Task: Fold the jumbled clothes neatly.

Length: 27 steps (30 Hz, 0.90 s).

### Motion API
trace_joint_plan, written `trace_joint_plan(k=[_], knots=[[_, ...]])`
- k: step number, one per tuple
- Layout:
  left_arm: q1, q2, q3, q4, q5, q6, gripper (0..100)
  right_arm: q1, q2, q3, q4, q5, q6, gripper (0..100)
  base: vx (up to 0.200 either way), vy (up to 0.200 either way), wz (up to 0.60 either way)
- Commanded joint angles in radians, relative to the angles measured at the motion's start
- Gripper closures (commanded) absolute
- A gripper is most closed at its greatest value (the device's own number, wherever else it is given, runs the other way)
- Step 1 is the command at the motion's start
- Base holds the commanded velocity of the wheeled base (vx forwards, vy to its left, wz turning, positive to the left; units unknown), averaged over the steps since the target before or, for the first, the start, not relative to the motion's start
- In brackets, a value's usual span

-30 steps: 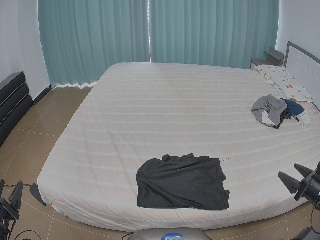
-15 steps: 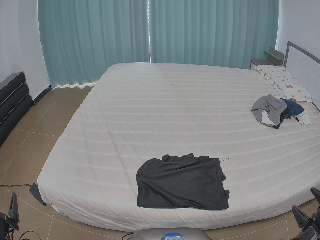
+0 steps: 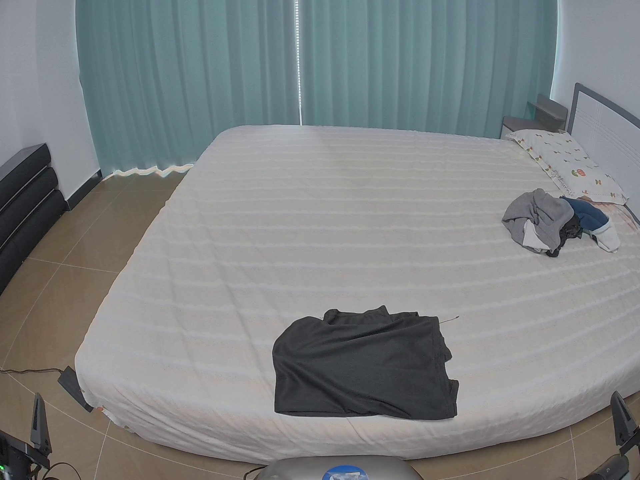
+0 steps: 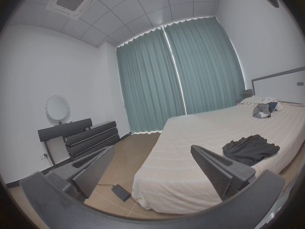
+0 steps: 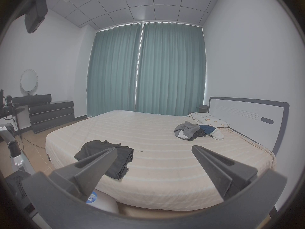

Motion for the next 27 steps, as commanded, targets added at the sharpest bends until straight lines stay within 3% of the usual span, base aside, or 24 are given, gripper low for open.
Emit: trace_joint_plan(k=[1, 5, 7, 11, 16, 19, 22, 27], knots=[[0.001, -0.013, 0.069, -0.072, -0.047, -0.003, 0, -0.025, -0.085, 0.051, -0.023, 0.020, -0.015, 0, 0.000, 0.000, 0.00], [0.001, -0.013, 0.069, -0.063, -0.052, -0.007, 0, -0.025, -0.085, 0.123, -0.082, 0.024, -0.015, 0, 0.000, 0.000, 0.00], [0.001, -0.013, 0.069, -0.034, -0.053, -0.017, 0, -0.025, -0.085, 0.203, -0.177, 0.032, -0.044, 0, 0.000, 0.000, 0.00], [0.001, -0.013, 0.069, -0.026, -0.053, -0.017, 0, -0.025, -0.085, 0.215, -0.261, 0.109, -0.046, 0, 0.000, 0.000, 0.00], [0.001, -0.013, 0.069, -0.025, -0.073, -0.027, 0, -0.025, -0.085, 0.214, -0.221, 0.135, -0.026, 0, 0.000, 0.000, 0.00], [0.001, -0.013, 0.069, -0.025, -0.178, -0.092, 0, -0.025, -0.085, 0.214, -0.221, 0.136, -0.007, 0, 0.000, 0.000, 0.00], [0.001, -0.013, 0.068, -0.023, -0.222, -0.127, 0, -0.025, -0.085, 0.214, -0.221, 0.135, 0.008, 0, 0.000, 0.000, 0.00], [0.001, -0.013, 0.068, -0.022, -0.236, -0.127, 0, -0.025, -0.085, 0.212, -0.214, 0.136, 0.083, 0, 0.000, 0.000, 0.00]])
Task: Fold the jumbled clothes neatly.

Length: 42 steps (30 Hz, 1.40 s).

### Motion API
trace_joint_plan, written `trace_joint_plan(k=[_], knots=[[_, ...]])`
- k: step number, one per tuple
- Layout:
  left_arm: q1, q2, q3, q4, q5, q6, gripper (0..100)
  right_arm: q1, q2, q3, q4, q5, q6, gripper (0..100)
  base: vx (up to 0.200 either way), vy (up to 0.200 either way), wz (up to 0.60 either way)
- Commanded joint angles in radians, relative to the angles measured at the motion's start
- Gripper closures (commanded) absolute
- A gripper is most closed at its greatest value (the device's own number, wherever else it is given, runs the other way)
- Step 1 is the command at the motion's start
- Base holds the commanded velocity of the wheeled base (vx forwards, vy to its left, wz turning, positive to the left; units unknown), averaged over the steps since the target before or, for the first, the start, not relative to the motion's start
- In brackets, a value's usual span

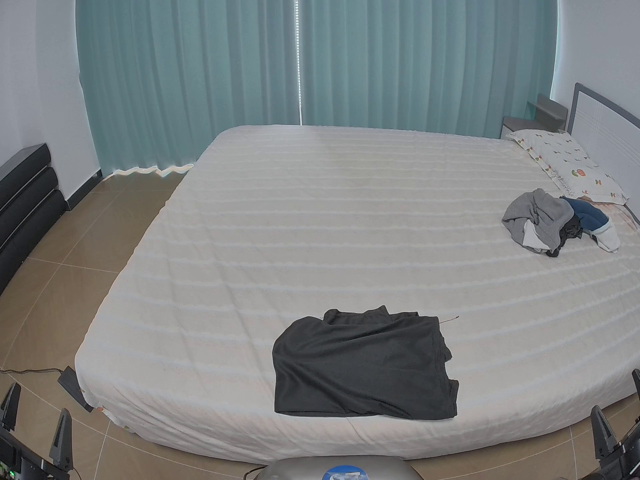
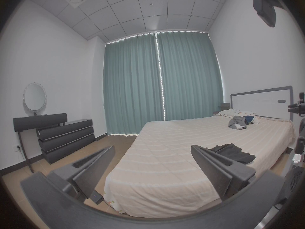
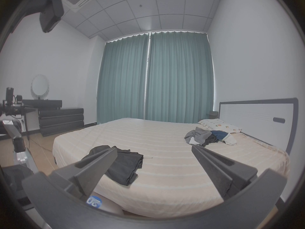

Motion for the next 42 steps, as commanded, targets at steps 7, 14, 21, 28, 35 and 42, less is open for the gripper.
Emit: trace_joint_plan(k=[7, 14, 21, 28, 35, 42], knots=[[0.000, -0.010, 0.014, 0.007, 0.055, -0.039, 0, 0.000, -0.011, 0.018, 0.010, -0.065, 0.074, 0, 0.000, 0.000, 0.00], [0.000, -0.010, 0.016, 0.001, 0.095, -0.057, 0, -0.003, -0.010, 0.007, 0.104, -0.092, 0.016, 0, 0.000, 0.000, 0.00], [0.000, -0.010, 0.016, 0.010, 0.130, -0.065, 0, -0.003, -0.011, 0.015, 0.079, -0.094, 0.025, 0, 0.000, 0.000, 0.00], [-0.001, -0.010, 0.014, 0.012, 0.086, -0.080, 0, -0.003, -0.010, 0.013, 0.081, -0.094, 0.022, 0, 0.000, 0.000, 0.00], [0.002, -0.010, 0.014, 0.065, -0.037, -0.066, 0, 0.000, -0.011, 0.015, 0.079, -0.094, 0.025, 0, 0.000, 0.000, 0.00], [0.000, -0.010, 0.014, 0.064, -0.037, -0.056, 0, 0.000, -0.011, 0.013, 0.079, -0.094, 0.025, 0, 0.000, 0.000, 0.00]])
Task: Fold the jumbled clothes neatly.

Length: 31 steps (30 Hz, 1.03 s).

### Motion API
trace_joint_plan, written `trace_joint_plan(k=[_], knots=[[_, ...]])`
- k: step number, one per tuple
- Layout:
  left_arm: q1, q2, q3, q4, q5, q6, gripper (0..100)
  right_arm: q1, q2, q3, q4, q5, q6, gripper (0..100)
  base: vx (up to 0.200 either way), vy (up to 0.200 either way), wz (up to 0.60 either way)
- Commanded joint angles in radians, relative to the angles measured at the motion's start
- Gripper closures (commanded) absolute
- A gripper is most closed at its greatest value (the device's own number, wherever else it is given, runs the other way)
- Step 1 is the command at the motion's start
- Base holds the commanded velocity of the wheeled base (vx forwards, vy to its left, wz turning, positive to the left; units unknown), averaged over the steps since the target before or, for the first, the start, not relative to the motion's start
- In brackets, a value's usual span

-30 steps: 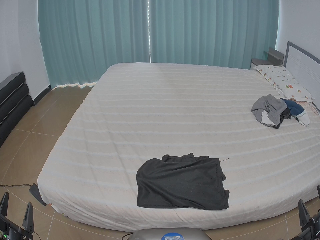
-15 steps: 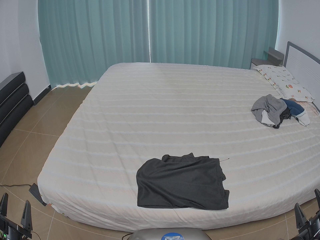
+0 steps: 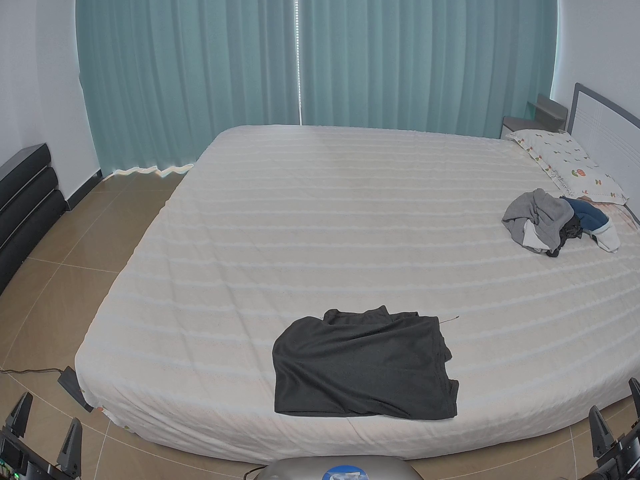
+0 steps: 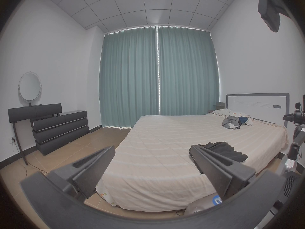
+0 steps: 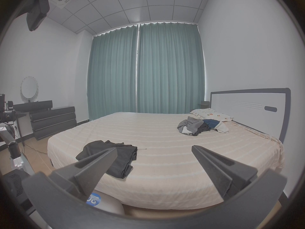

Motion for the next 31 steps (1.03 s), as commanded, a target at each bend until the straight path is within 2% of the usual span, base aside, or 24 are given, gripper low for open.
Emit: trace_joint_plan(k=[1, 31], knots=[[0.000, -0.014, 0.016, 0.000, 0.002, 0.003, 0, 0.000, -0.013, 0.013, 0.001, 0.000, -0.001, 0, 0.000, 0.000, 0.00], [0.000, -0.014, 0.015, -0.001, 0.002, 0.000, 0, 0.000, -0.013, 0.013, 0.001, 0.000, 0.007, 0, 0.000, 0.000, 0.00]])
